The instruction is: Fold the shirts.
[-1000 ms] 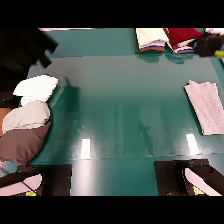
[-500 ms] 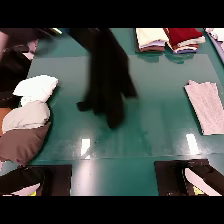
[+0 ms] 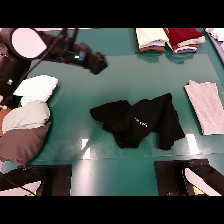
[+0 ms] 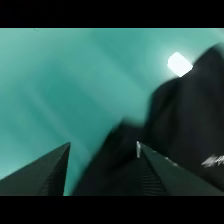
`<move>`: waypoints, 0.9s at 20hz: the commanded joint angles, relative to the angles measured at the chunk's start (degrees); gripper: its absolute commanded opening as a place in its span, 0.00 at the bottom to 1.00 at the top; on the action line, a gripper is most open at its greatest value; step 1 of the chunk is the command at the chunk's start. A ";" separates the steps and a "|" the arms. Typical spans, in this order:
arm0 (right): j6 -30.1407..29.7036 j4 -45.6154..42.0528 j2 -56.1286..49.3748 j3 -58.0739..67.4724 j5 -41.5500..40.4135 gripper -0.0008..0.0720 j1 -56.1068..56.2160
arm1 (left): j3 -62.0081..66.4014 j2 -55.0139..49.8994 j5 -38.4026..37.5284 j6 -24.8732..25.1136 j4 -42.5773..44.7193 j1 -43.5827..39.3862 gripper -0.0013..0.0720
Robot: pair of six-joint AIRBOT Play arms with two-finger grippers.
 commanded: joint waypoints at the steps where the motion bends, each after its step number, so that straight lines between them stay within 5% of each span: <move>1: 0.00 0.00 -0.02 0.04 0.26 0.03 0.04 | -13.42 2.82 -5.81 -3.58 -5.62 8.92 0.70; 9: 0.00 0.13 -1.70 0.02 0.90 0.04 0.04 | -53.13 8.90 10.93 0.74 -28.15 2.97 0.70; 18: 0.02 0.20 -2.08 0.02 1.81 0.04 0.04 | -57.29 3.17 30.27 4.76 -41.18 -8.11 0.70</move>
